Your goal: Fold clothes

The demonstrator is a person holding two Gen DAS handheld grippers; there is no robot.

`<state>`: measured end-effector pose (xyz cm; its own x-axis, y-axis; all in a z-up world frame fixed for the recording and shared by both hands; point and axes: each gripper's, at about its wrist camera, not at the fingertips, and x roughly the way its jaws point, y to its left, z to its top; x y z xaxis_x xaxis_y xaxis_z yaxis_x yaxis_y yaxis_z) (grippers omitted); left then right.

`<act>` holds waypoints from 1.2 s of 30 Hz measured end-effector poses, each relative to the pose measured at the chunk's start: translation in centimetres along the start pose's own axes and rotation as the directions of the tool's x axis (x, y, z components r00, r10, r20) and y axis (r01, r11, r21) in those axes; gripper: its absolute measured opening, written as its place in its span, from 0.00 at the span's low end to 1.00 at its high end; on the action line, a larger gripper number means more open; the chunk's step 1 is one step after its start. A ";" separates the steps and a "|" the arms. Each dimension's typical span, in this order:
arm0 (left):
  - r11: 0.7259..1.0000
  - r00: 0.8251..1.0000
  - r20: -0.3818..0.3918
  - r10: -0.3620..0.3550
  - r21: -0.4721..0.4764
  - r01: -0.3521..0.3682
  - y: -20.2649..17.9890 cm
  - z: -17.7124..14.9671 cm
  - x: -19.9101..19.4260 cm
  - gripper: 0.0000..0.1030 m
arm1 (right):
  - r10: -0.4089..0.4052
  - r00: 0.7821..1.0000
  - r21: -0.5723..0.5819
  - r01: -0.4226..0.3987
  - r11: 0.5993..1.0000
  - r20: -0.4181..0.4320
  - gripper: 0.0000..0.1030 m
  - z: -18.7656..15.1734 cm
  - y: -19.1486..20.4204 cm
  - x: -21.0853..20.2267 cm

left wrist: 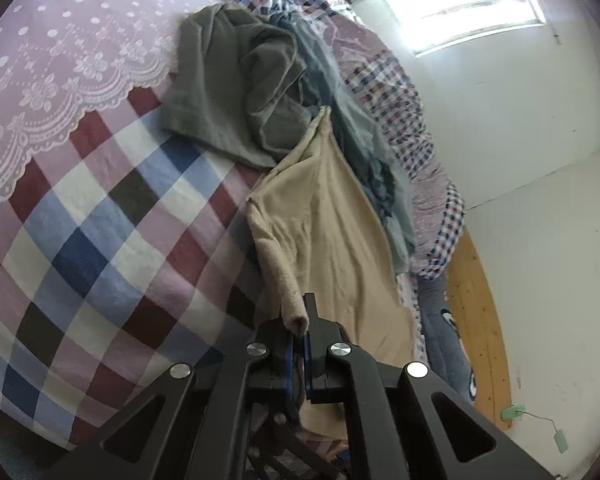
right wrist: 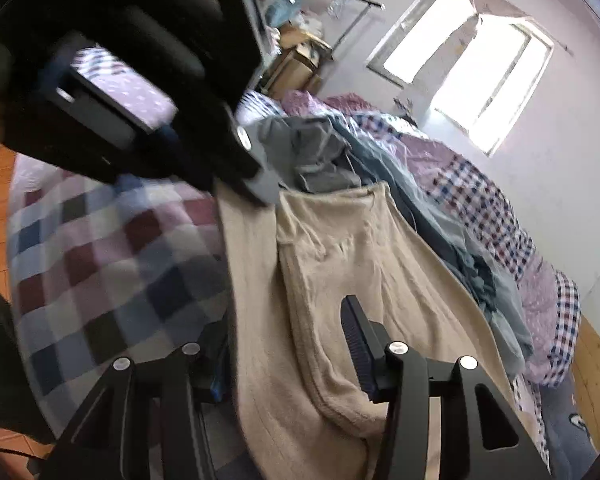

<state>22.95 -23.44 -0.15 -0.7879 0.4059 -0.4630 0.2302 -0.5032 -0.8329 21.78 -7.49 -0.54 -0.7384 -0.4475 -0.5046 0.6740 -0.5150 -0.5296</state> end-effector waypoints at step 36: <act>0.962 0.991 -0.130 -0.004 0.271 0.040 -4.9 8.0 7.9 0.48 | -0.003 0.996 0.165 -0.011 0.986 0.088 0.03 1.6 -8.6 -2.6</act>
<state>11.03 -23.92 2.75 -0.7077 0.5041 -0.4950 0.0349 -0.6748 -0.7372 17.86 -3.08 6.43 -0.7396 -0.5084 -0.4411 0.6695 -0.6232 -0.4043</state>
